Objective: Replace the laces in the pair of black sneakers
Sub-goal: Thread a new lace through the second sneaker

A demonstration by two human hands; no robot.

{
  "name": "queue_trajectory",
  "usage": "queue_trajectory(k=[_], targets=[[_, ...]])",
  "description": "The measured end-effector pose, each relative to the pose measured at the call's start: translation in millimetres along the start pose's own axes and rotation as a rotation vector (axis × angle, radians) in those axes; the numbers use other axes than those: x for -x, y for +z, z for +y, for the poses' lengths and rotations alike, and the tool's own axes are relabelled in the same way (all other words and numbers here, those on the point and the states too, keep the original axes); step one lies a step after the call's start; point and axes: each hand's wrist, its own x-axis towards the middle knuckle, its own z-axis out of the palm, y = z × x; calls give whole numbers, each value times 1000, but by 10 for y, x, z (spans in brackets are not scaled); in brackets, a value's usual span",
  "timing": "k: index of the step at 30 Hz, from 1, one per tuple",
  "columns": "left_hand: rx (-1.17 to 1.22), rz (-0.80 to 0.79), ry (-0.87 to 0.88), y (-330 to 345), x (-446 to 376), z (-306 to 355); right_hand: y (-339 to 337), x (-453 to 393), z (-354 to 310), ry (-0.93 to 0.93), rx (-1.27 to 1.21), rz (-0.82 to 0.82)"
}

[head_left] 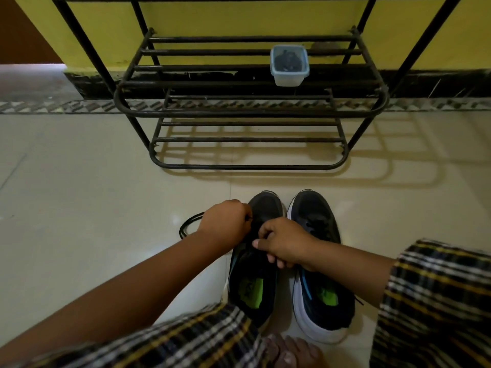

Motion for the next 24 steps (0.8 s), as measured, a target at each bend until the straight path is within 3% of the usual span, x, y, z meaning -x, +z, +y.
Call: queue_trajectory(k=[10, 24], targets=[[-91, 26, 1, -38, -6, 13, -32, -25, 20, -1, 19, -27], [90, 6, -51, -8, 8, 21, -34, 13, -6, 13, -45, -77]])
